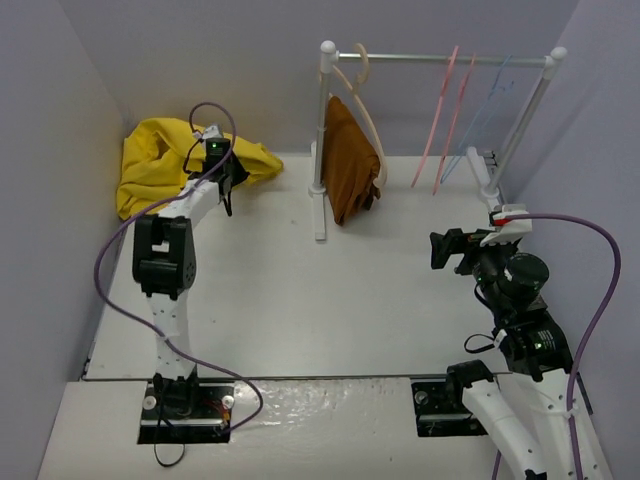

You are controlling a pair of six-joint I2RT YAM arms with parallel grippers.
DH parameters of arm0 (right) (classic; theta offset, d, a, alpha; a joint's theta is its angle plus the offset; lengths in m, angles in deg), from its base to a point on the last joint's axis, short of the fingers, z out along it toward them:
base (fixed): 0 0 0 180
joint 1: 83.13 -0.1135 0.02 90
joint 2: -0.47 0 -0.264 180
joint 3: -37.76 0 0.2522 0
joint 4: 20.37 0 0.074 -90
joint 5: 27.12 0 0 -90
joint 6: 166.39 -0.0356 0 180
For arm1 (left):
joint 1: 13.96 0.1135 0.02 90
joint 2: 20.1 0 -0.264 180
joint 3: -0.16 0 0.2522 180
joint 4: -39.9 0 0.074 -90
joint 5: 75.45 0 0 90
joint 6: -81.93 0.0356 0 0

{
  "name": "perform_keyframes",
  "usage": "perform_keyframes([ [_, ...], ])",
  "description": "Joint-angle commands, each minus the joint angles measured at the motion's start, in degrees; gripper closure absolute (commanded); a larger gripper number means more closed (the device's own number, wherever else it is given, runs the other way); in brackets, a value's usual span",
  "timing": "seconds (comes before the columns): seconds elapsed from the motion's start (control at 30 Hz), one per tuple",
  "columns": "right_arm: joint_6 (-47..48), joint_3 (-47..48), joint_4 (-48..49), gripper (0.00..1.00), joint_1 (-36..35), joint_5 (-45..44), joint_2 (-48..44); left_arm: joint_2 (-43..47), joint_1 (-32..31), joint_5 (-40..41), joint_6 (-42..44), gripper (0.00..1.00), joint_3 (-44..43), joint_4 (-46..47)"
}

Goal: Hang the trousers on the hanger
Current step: Flatten out the trousers at the center of the board.

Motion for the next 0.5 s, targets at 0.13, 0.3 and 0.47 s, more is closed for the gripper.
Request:
perform_keyframes([
  [0.13,0.15,7.03,2.17,0.0,-0.59,1.15,2.77,42.49,-11.42,-0.46,2.97,1.0,-1.81,-13.77],
  [0.3,-0.08,9.78,0.46,0.0,-0.8,1.93,4.04,51.1,-17.92,-0.91,2.04,1.0,-0.19,-16.36],
  [0.47,-2.13,11.25,-2.38,0.0,-0.8,3.87,5.85,57.21,-25.88,1.86,-3.34,1.0,14.65,-16.46],
])
